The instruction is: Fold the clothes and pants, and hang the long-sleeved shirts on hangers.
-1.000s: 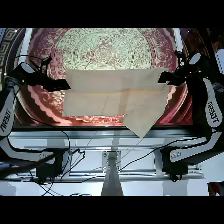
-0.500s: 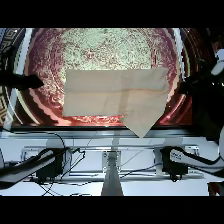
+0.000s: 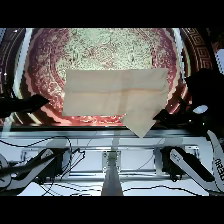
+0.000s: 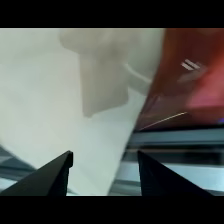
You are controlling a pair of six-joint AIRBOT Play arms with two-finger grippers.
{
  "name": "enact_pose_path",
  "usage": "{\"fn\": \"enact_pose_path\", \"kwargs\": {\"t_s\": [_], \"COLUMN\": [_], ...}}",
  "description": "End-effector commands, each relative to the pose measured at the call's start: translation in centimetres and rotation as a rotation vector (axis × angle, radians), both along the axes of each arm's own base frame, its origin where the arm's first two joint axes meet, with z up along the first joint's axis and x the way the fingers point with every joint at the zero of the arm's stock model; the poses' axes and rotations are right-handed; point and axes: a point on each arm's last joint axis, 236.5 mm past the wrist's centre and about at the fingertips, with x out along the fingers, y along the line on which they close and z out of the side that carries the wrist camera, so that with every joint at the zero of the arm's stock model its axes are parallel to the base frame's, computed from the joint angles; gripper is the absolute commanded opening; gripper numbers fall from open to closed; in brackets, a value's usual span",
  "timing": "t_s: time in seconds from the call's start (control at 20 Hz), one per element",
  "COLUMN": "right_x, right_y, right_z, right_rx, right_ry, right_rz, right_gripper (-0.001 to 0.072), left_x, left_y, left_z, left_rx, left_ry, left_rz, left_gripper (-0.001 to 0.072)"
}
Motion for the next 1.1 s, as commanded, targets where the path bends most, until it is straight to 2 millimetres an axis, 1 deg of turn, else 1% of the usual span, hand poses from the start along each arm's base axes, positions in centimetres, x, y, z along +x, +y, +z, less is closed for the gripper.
{"fn": "enact_pose_path", "kwargs": {"t_s": [0.0, 0.1, 0.2, 0.35, 0.5, 0.6, 0.7, 0.75, 0.8, 0.85, 0.95, 1.0, 1.05], "right_x": [-1.0, -0.1, 1.2, 2.3, 2.3, 2.3, 2.3, 2.3, 2.4, 2.6, 3.6, 4.2, 4.9], "right_y": [1.3, 1.4, 1.6, 2.1, 2.1, 2.1, 2.1, 2.1, 2.3, 2.6, 2.9, 2.8, 2.7], "right_z": [-1.5, -1.2, -0.6, 0.0, 0.0, 0.0, 0.0, 0.1, 0.3, 0.7, 1.9, 2.5, 3.3], "right_rx": [0.035, 0.039, 0.049, 0.067, 0.066, 0.066, 0.066, 0.067, 0.074, 0.088, 0.111, 0.115, 0.113], "right_ry": [-0.014, -0.078, -0.164, -0.238, -0.244, -0.244, -0.245, -0.245, -0.264, -0.293, -0.339, -0.357, -0.379], "right_rz": [-0.043, -0.017, 0.011, 0.029, 0.035, 0.034, 0.035, 0.035, 0.053, 0.073, 0.087, 0.089, 0.099], "right_gripper": [0.0444, 0.0259, 0.0226, 0.0016, 0.0015, 0.0016, 0.0015, 0.0015, 0.0015, 0.0015, 0.0015, 0.0015, 0.0015], "left_x": [-1.2, -1.8, -2.1, -2.2, -1.8, -1.7, -2.6, -3.2, -4.0, -4.3, -4.4, -4.2, -3.8], "left_y": [-0.8, -1.5, -2.4, -4.2, -5.8, -6.7, -8.3, -9.1, -9.6, -9.9, -9.7, -9.7, -9.7], "left_z": [-2.3, -3.2, -3.9, -4.4, -5.0, -6.0, -7.5, -8.1, -8.5, -8.6, -8.7, -8.4, -8.0], "left_rx": [-0.036, -0.045, -0.044, -0.037, -0.021, -0.035, -0.091, -0.119, -0.141, -0.155, -0.158, -0.158, -0.159], "left_ry": [0.021, 0.041, 0.051, 0.056, 0.056, 0.087, 0.157, 0.198, 0.229, 0.247, 0.261, 0.257, 0.249], "left_rz": [0.042, 0.039, 0.018, -0.043, -0.095, -0.098, -0.126, -0.145, -0.179, -0.204, -0.214, -0.219, -0.226], "left_gripper": [0.0483, 0.0483, 0.0483, 0.0483, 0.0483, 0.0483, 0.048, 0.0405, 0.0273, 0.0263, 0.0261, 0.0202, 0.0074]}}
